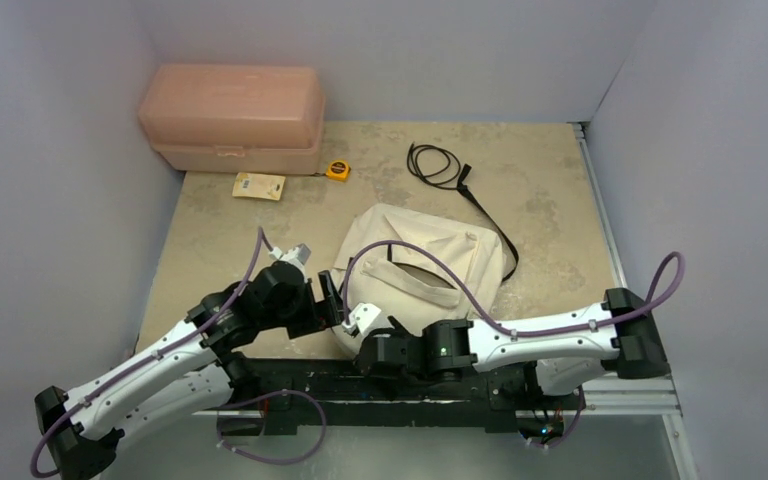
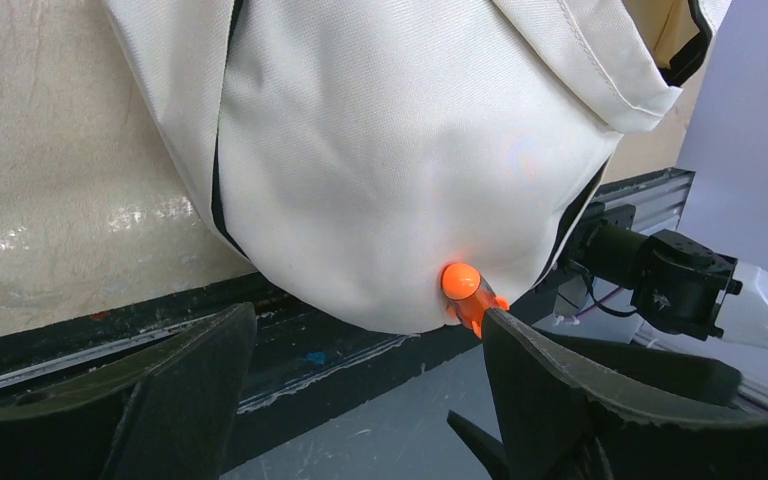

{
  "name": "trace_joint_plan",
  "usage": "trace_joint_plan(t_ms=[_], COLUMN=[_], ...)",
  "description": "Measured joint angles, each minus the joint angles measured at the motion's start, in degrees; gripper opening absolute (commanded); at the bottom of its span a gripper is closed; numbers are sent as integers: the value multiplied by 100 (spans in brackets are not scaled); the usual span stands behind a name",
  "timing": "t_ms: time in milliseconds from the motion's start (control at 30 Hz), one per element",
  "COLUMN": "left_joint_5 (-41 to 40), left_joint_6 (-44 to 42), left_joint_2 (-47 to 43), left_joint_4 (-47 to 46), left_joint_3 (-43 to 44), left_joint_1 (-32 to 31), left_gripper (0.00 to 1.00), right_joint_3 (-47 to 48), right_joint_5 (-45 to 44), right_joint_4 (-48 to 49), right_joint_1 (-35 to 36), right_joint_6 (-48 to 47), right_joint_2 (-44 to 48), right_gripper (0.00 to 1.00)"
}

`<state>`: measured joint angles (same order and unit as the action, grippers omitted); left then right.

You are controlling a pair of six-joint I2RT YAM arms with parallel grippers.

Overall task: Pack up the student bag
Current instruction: Pick up the stationery from the center of the board.

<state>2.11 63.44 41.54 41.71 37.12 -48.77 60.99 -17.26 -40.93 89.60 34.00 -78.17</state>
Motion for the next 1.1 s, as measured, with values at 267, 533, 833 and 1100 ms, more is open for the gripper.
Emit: trace_joint_plan(t_ms=[267,533,833,1100], left_joint_5=[2,4,-79,-282], left_joint_6=[55,61,-107,-1484], left_joint_2=[-291,-260,72,1241], left_joint_4=[50,55,142,-103], left_joint_3=[-142,-142,107,1694], left_joint_1=[0,0,4,142], left_gripper=[83,83,83,83], right_joint_3=[0,-70,-155,-280], right_joint_5=[-876,-1486,-1993,-2218], right_joint_4=[-444,-402,-457,-476], right_joint_1=[83,83,90,-216], right_joint_6=[317,400,577,754], right_joint_2=[-595,-787,-866,699], right_gripper=[57,36,20,18])
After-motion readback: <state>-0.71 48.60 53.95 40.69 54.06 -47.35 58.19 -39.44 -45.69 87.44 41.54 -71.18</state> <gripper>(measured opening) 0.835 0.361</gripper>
